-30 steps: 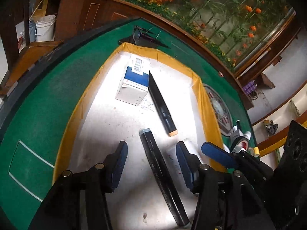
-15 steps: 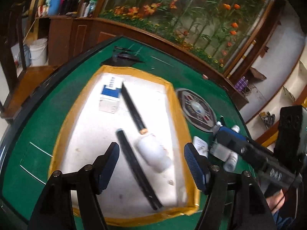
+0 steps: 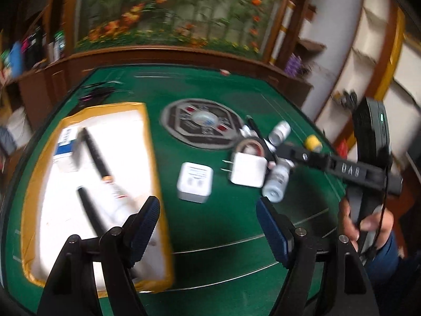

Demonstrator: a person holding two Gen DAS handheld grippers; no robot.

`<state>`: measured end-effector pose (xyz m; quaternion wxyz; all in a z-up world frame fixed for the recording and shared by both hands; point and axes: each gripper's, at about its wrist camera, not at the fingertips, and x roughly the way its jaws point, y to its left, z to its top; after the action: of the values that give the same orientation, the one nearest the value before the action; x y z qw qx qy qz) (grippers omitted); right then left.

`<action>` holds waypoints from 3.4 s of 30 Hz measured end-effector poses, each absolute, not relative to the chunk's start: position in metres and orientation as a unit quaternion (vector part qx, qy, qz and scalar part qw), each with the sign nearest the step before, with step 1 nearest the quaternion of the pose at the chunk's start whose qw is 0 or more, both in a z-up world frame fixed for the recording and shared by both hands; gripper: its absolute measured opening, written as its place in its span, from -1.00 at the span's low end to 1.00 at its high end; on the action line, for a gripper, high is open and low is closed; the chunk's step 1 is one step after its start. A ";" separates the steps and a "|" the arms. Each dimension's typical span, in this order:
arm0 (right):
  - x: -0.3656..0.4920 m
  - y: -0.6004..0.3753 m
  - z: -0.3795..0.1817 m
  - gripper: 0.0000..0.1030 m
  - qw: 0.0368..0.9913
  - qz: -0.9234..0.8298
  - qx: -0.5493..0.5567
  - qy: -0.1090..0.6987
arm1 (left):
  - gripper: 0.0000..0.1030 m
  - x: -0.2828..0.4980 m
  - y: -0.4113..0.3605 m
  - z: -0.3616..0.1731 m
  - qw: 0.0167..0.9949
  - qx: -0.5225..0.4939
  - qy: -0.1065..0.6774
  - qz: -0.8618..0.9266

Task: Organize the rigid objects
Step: 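Close the left gripper on a white charger plug while the right gripper reaches a small white bottle, then grasp the small white labelled bottle with the right gripper, then carry the charger plug with the left gripper while the right gripper carries the bottle to the tray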

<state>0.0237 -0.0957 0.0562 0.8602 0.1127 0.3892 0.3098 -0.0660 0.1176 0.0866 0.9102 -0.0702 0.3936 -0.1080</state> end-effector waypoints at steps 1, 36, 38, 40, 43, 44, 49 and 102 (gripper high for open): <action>0.025 -0.098 0.055 -0.03 0.858 0.310 0.117 0.391 | 0.53 -0.063 0.116 0.085 0.909 -0.066 0.397 -0.109; 0.034 -0.143 0.037 0.15 0.864 0.196 0.159 0.436 | -0.11 0.006 0.052 0.033 0.871 0.016 0.481 -0.098; 0.031 -0.144 0.036 0.15 0.865 0.195 0.156 0.434 | -0.11 0.010 0.052 0.026 0.867 0.011 0.491 -0.087; 0.027 -0.147 0.037 0.15 0.868 0.189 0.154 0.432 | 0.10 0.012 0.052 0.025 0.871 0.010 0.486 -0.072; 0.019 -0.151 0.035 0.15 0.867 0.185 0.153 0.437 | 0.13 0.012 0.048 0.023 0.875 0.026 0.478 -0.072; 0.016 -0.152 0.033 0.15 0.865 0.183 0.153 0.441 | 0.13 0.012 0.049 0.023 0.876 0.023 0.475 -0.074; 0.017 -0.151 0.019 0.15 0.845 0.182 0.164 0.475 | 0.04 0.005 0.049 0.023 0.880 0.020 0.467 -0.077; 0.011 -0.116 0.042 -0.37 0.895 0.242 0.002 0.375 | -0.19 -0.021 0.041 0.052 0.904 -0.004 0.418 -0.095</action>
<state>0.0115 -0.1158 0.0419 0.8947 0.0023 0.3752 0.2424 -0.0209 0.0407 0.0523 0.9037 -0.0036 0.4175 -0.0946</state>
